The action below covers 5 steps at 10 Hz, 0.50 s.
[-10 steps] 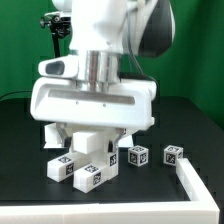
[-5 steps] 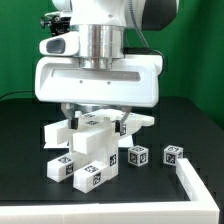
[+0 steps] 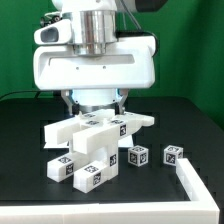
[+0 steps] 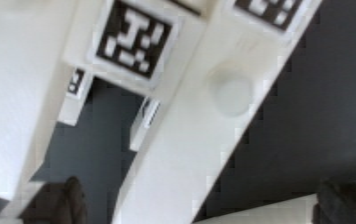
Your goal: Assemble chair
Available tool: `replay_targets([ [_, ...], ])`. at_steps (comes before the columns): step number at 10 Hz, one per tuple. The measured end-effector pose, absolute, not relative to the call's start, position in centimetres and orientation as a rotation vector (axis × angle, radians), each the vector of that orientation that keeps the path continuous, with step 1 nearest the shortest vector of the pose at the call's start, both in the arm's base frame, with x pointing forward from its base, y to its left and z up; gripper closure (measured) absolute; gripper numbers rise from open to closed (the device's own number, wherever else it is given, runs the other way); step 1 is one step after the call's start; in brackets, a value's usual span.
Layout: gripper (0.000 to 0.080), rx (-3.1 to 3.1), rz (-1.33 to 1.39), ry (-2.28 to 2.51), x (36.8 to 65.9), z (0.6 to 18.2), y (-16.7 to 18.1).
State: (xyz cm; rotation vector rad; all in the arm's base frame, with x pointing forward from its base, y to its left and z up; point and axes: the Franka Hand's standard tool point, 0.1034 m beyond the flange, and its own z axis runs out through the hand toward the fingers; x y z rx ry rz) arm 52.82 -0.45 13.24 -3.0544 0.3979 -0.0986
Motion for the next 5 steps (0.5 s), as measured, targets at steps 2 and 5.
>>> replay_targets([
  [2, 0.0151, -3.058, -0.093, 0.400, 52.8, 13.0, -0.6],
  [5, 0.0151, -3.041, -0.062, 0.503, 51.1, 12.2, 0.2],
])
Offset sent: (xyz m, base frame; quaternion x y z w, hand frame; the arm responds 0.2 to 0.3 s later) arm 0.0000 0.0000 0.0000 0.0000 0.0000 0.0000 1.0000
